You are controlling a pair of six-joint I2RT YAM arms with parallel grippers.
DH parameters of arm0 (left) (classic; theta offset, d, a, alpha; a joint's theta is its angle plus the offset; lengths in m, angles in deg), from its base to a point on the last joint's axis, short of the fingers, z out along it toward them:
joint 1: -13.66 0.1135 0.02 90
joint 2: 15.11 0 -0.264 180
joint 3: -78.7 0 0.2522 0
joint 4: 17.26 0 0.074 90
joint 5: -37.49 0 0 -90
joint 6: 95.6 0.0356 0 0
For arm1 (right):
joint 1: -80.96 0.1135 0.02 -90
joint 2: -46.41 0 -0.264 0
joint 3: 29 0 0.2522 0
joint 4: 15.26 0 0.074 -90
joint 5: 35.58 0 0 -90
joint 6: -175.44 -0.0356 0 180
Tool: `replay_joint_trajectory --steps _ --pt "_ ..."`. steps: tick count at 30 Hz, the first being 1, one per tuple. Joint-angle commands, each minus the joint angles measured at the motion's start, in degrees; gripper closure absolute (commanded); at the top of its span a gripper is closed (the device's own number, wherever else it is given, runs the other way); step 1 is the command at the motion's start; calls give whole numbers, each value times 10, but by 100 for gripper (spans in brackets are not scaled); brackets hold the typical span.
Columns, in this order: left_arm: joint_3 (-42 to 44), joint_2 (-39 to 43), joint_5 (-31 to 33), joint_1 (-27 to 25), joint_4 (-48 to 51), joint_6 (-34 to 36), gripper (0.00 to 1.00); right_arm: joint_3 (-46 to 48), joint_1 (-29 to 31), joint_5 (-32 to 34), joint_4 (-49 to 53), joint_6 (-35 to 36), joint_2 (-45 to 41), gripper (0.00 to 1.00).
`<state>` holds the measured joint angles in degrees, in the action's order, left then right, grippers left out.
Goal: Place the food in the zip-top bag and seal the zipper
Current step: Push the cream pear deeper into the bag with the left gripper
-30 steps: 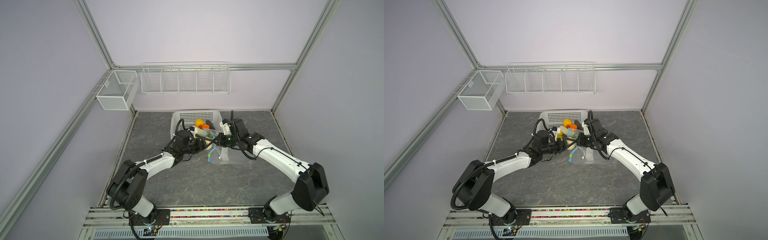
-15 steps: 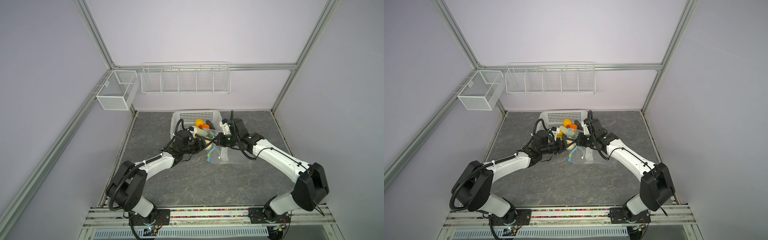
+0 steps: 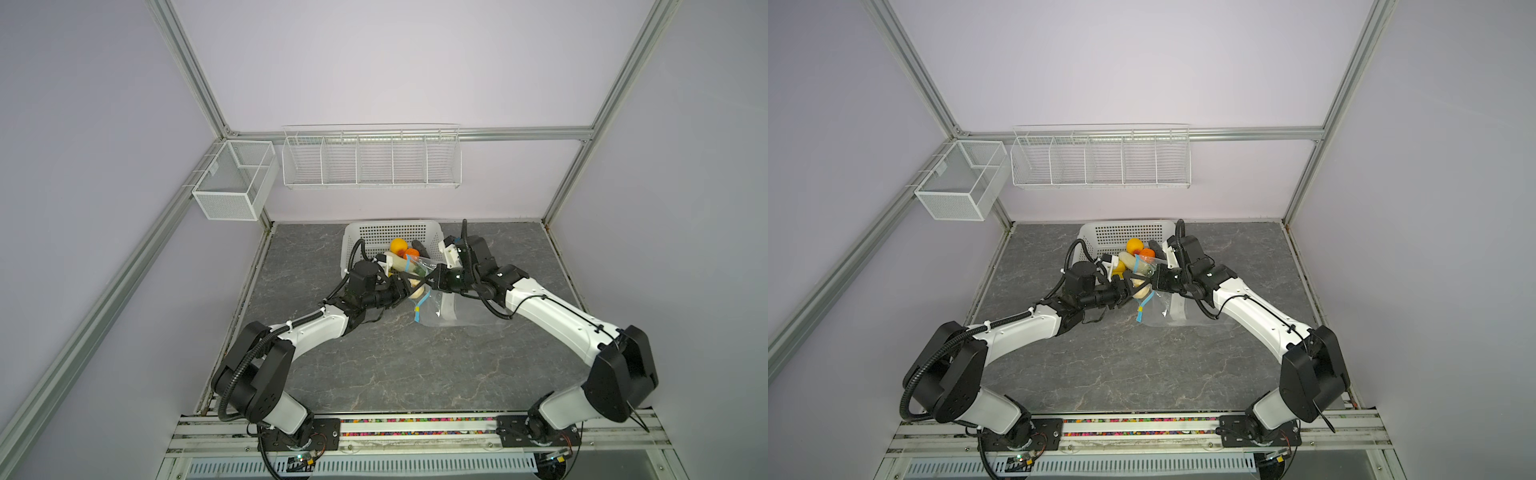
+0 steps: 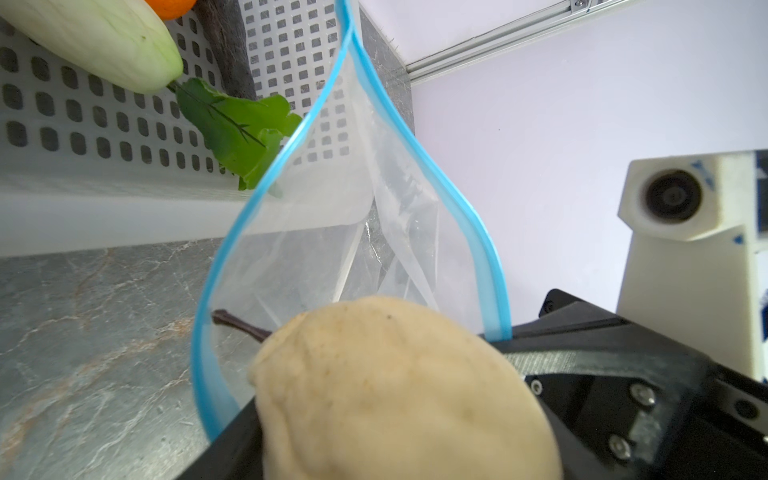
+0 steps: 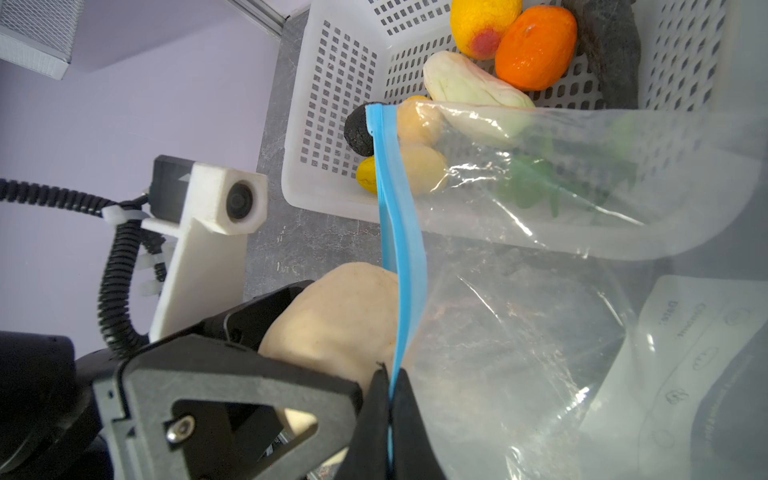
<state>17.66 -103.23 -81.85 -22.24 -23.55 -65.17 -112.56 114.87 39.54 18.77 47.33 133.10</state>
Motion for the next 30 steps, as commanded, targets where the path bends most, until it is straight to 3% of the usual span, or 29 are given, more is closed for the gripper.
replay_joint_trajectory --steps 1,15,30 --pt "1 3 -5 -4 -37 -11 61 -7 12 -25 -10 0 -11 93" --pt "-5 24 23 -4 41 21 64 -8 12 -15 -5 -2 -17 94" --pt "26 68 38 -3 37 31 65 -22 9 20 36 -6 -1 94"
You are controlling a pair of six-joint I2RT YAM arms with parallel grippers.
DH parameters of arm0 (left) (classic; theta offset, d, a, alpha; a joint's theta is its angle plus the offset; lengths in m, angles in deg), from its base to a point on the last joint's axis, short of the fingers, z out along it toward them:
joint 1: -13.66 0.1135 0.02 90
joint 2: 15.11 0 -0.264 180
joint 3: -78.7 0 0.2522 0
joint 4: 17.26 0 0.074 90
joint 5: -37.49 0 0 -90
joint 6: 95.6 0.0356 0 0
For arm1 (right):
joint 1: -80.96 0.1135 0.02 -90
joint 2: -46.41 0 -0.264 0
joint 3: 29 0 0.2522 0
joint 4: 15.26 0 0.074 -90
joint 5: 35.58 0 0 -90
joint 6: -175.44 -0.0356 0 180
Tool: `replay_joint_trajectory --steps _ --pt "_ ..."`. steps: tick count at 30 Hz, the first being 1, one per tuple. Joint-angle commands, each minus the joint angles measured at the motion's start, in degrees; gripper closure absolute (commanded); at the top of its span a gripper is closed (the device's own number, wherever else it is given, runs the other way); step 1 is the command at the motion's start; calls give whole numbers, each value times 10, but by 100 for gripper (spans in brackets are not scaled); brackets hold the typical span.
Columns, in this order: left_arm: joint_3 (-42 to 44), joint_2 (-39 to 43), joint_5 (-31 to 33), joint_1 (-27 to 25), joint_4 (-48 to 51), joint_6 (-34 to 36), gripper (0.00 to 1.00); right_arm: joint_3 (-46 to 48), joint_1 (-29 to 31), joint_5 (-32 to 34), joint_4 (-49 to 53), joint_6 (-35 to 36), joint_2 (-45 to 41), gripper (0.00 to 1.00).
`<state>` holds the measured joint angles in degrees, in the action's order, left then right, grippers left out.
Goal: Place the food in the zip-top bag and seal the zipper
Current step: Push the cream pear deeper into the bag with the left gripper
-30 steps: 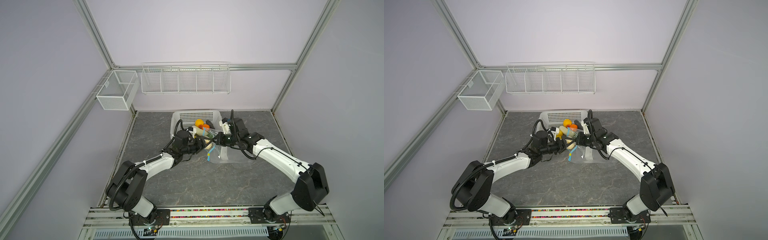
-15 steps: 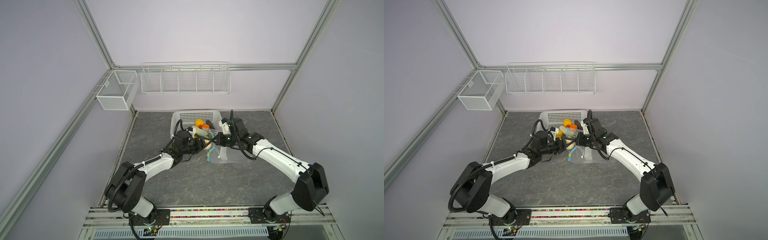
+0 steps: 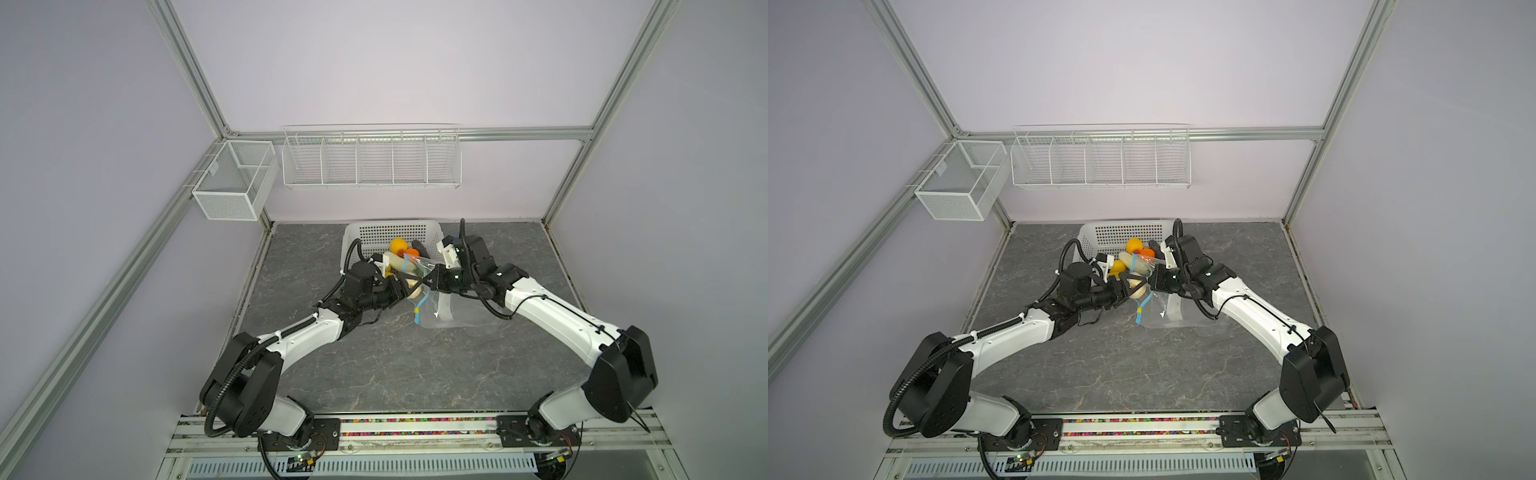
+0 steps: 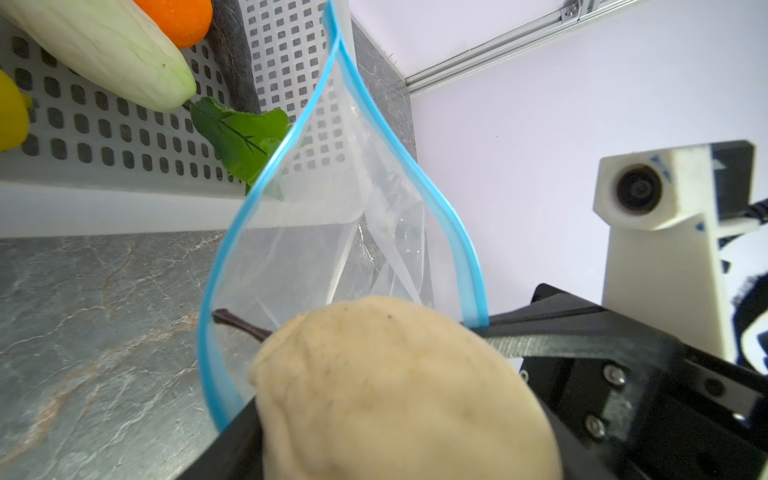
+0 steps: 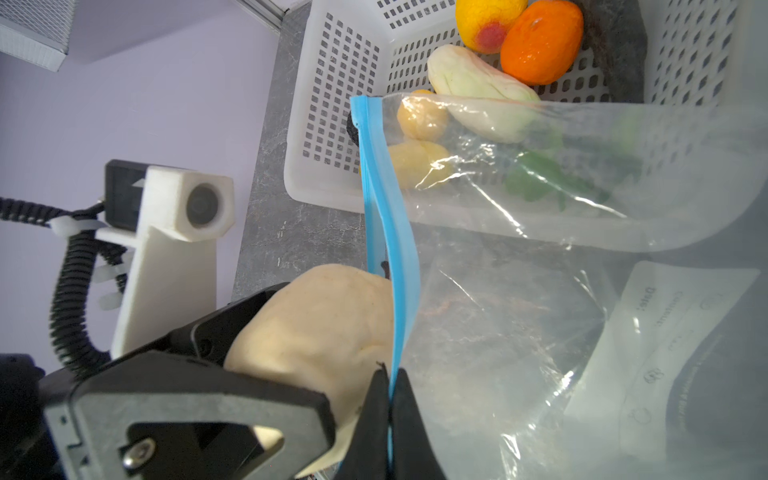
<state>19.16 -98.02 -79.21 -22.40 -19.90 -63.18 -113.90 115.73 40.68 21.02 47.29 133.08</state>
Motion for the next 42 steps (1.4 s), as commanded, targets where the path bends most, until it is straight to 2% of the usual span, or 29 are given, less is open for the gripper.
replay_joint_trajectory --steps 1,24,42 --pt "11 15 10 -1 1 12 65 -10 1 4 11 -7 1 94" --pt "7 -9 5 4 -21 -3 65 -14 9 -29 -30 -17 -8 94" --pt "-10 -6 24 10 41 9 68 -13 10 -33 -40 -15 -23 93"
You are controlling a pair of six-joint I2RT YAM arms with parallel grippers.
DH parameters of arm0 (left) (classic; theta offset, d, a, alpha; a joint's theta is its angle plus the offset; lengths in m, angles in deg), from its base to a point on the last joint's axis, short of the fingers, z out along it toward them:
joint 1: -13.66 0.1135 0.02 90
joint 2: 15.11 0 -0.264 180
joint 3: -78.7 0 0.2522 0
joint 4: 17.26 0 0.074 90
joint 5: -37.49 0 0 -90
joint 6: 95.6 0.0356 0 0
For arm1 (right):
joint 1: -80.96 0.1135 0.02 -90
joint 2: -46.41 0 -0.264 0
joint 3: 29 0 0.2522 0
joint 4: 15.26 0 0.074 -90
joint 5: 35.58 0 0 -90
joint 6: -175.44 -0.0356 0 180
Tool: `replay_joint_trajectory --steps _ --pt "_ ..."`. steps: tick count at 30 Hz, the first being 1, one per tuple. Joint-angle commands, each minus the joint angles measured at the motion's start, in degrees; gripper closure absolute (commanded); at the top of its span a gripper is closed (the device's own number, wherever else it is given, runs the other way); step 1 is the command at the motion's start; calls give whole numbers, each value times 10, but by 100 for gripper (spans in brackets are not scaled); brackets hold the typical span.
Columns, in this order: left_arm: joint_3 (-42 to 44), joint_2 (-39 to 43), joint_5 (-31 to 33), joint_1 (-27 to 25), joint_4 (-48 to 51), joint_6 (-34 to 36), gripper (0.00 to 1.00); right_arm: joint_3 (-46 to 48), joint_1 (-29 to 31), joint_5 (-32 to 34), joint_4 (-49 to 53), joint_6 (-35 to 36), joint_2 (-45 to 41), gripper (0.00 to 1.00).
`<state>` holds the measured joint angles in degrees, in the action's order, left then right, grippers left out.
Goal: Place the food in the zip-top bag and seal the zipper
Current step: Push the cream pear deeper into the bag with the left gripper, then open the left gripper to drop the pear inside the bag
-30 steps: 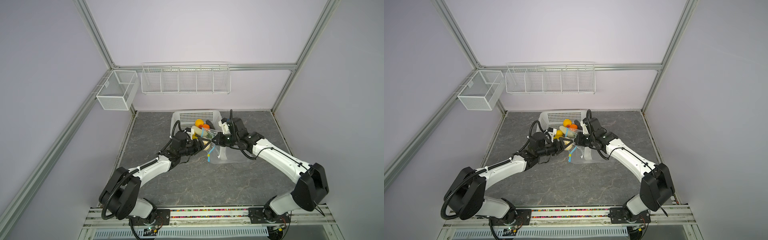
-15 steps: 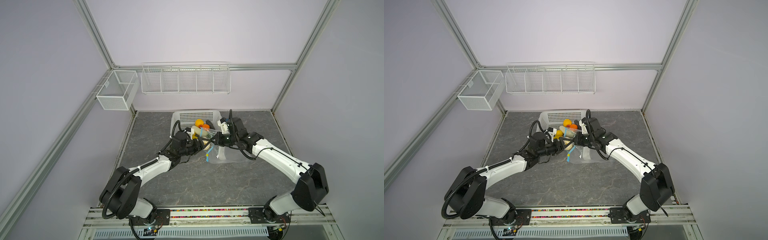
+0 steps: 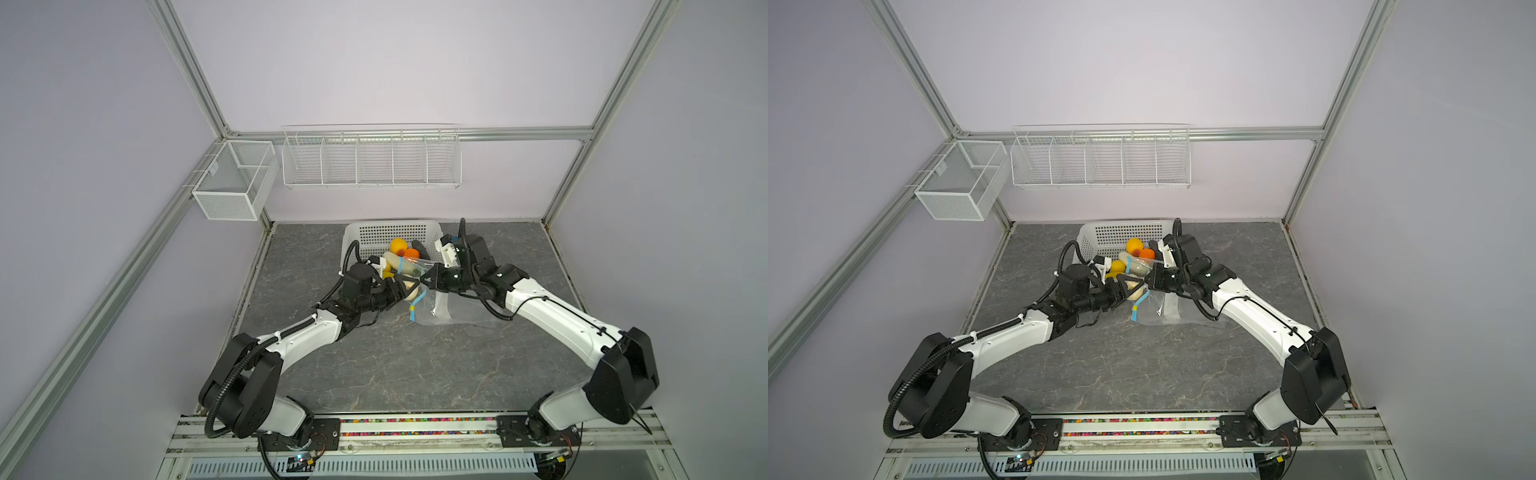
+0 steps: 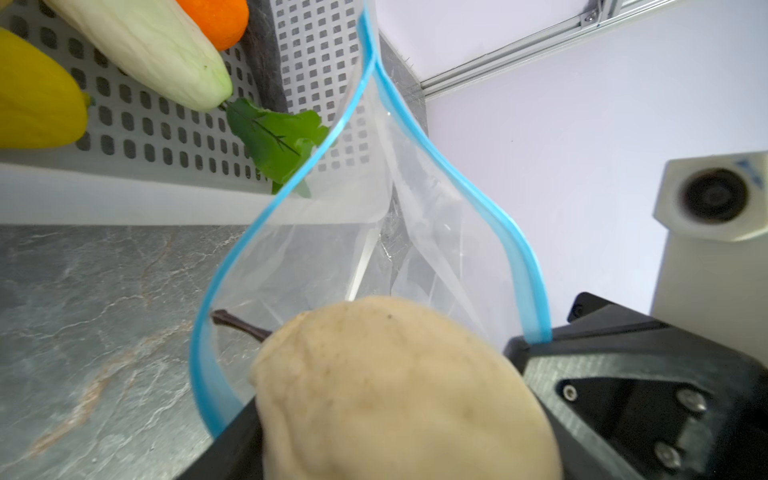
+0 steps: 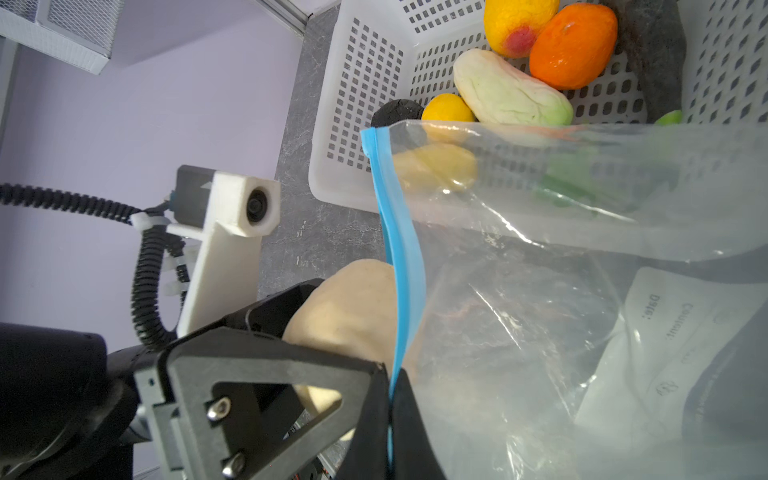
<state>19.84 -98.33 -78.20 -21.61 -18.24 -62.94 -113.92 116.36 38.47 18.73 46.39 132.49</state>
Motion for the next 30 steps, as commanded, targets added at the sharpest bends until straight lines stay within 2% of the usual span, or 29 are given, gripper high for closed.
replay_joint_trajectory --steps 1,8,12,30 --pt "-18 -4 14 2 26 6 68 -13 4 -12 -18 -7 -17 94" --pt "-38 1 12 -2 41 12 67 -7 9 -22 -31 -10 -12 93" --pt "-52 -3 15 -10 57 22 63 -2 12 -25 -35 -13 -13 93" --pt "-57 -3 18 -16 71 35 22 5 13 -23 -36 -11 -21 94"
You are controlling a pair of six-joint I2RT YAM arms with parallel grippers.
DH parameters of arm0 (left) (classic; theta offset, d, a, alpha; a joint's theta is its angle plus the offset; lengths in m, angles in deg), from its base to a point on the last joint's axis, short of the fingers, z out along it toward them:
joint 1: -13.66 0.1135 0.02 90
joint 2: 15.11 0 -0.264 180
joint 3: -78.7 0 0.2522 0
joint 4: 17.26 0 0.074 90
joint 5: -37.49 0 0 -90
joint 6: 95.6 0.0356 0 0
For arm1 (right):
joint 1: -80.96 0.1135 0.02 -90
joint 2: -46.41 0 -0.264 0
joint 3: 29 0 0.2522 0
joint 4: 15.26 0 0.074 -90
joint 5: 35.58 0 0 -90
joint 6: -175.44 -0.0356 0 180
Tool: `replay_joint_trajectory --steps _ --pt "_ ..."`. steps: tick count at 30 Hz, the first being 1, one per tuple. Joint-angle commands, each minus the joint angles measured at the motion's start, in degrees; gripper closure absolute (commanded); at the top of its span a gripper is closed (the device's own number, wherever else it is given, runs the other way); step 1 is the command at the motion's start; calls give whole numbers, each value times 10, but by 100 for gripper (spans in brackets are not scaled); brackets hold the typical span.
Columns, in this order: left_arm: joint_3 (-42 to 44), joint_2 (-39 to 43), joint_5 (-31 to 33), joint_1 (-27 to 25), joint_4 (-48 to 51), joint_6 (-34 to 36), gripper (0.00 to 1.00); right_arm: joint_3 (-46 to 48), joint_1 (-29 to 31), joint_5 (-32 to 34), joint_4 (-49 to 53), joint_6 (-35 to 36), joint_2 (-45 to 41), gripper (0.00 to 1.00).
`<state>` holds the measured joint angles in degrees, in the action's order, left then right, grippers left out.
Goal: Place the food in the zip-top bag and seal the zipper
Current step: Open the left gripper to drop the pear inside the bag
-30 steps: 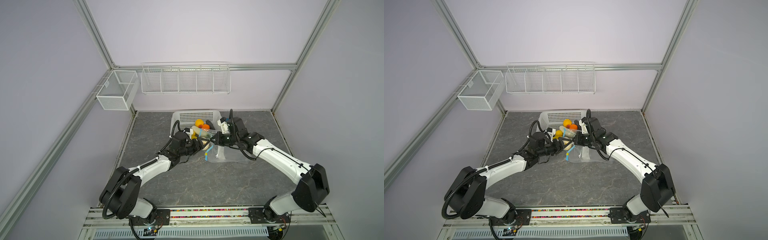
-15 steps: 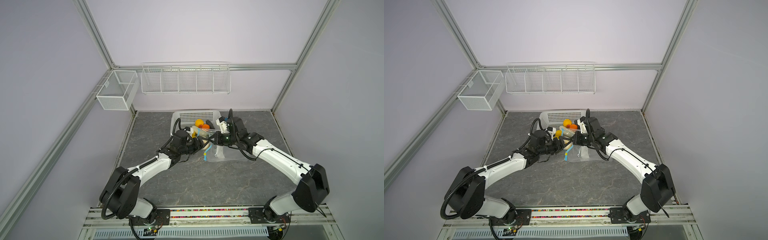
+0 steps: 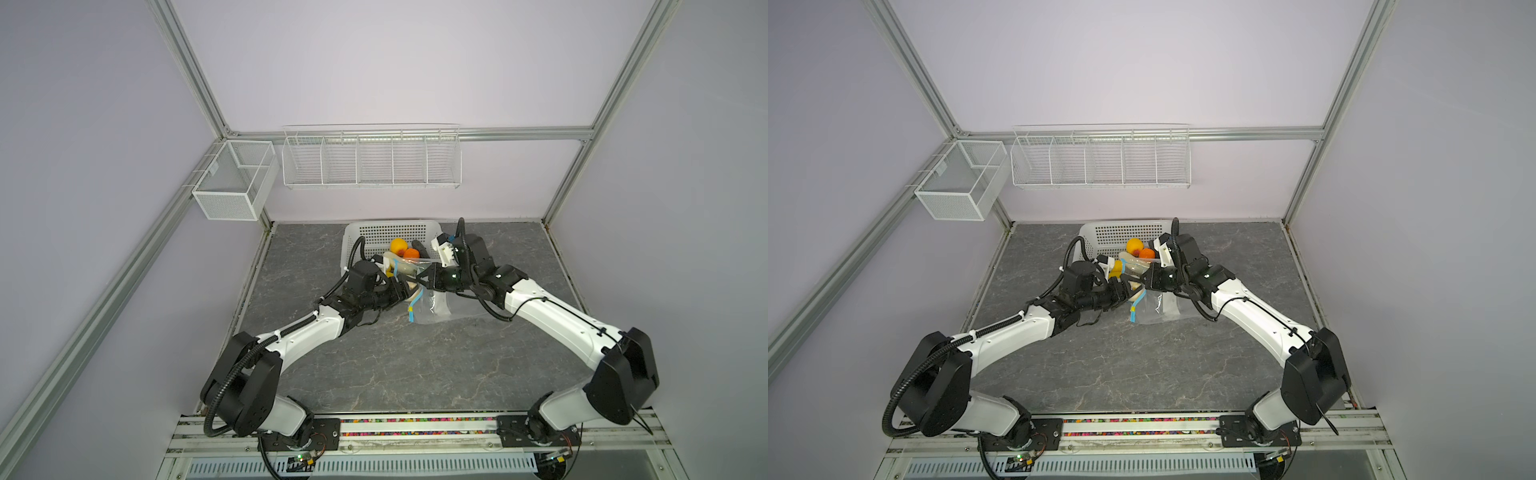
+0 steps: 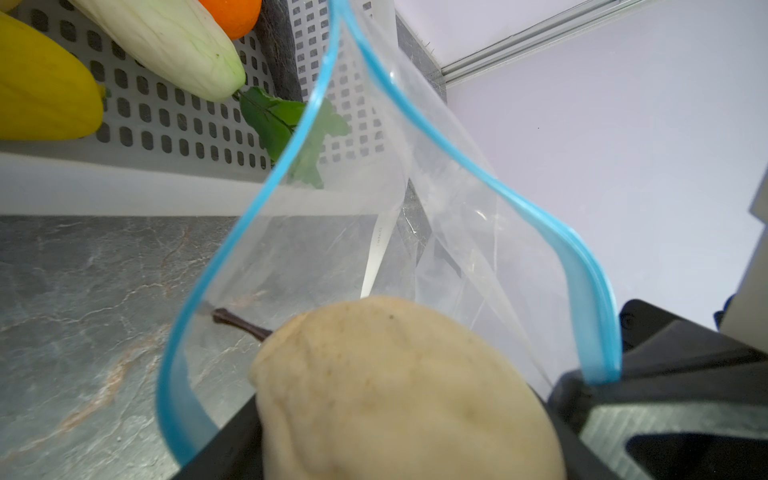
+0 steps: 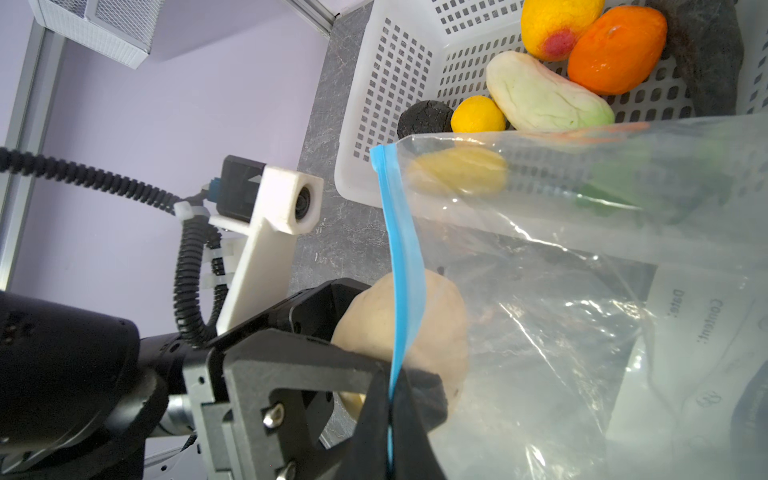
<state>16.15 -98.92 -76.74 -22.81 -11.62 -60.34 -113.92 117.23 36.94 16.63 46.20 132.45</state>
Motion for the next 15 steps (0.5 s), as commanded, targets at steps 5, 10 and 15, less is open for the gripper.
replay_joint_trajectory --steps 5,10,15 --pt "-20 6 9 -6 9 11 12 6 5 -7 -15 -9 -22 94" --pt "-20 9 11 -6 10 11 2 7 4 -6 -16 -10 -22 94" --pt "-18 13 11 -6 8 12 3 7 4 -6 -15 -10 -20 93"
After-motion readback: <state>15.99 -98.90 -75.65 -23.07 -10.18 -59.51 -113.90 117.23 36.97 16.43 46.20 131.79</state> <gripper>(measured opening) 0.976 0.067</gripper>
